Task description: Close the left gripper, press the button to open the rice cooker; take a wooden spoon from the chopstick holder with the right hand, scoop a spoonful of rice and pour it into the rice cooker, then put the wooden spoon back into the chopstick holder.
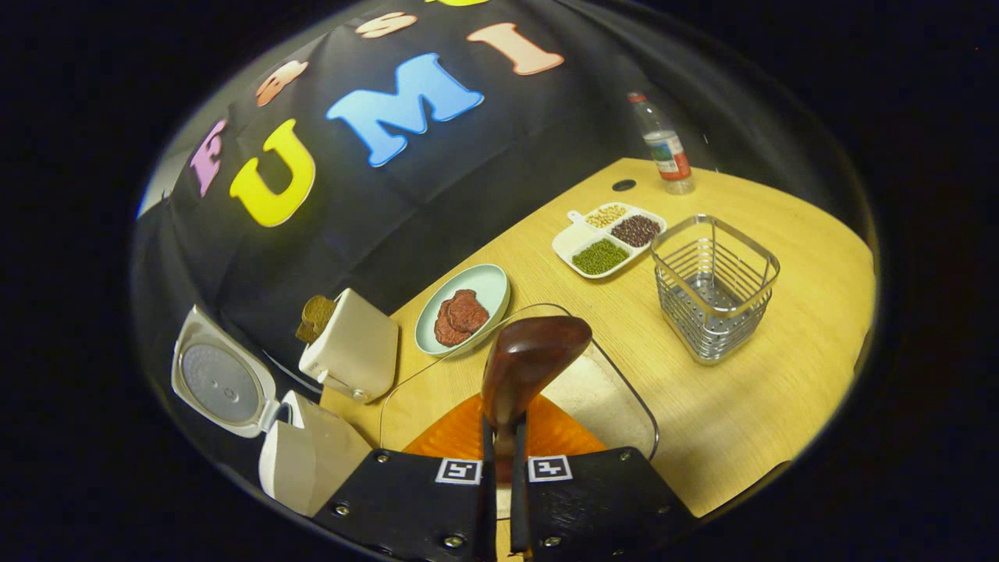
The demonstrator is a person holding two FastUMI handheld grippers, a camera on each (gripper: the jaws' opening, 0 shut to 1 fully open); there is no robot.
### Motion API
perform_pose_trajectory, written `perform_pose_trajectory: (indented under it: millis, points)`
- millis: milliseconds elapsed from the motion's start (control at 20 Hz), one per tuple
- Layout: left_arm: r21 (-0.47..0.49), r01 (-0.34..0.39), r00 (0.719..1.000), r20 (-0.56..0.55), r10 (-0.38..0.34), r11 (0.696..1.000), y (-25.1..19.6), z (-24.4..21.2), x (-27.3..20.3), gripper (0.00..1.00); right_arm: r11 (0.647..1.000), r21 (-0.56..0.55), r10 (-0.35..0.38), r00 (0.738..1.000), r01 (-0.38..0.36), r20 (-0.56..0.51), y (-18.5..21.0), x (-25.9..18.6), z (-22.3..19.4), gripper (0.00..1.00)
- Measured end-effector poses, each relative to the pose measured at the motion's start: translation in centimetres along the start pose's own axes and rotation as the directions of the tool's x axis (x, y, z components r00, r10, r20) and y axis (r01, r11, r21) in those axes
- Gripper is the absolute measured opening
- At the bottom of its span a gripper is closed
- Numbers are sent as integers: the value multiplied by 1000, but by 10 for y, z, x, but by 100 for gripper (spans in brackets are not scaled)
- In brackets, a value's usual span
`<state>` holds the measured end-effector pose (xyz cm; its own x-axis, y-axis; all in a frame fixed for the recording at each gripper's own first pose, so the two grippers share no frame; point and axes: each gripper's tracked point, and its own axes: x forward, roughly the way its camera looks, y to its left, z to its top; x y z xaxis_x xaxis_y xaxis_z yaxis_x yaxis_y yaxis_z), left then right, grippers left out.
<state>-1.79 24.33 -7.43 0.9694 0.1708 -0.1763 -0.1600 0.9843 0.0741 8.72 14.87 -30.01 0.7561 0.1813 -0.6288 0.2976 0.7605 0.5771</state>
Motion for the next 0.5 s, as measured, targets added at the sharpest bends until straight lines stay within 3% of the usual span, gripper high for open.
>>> perform_pose_trajectory:
  millis: [250,500]
  points:
    - [14,18,1000,7,-18,1000,-8,7,0,100,982,165,90,995,-95,39,7,-16,22,7]
    - [16,35,999,19,-35,999,-17,12,0,100,936,299,174,983,-184,59,24,-23,35,7]
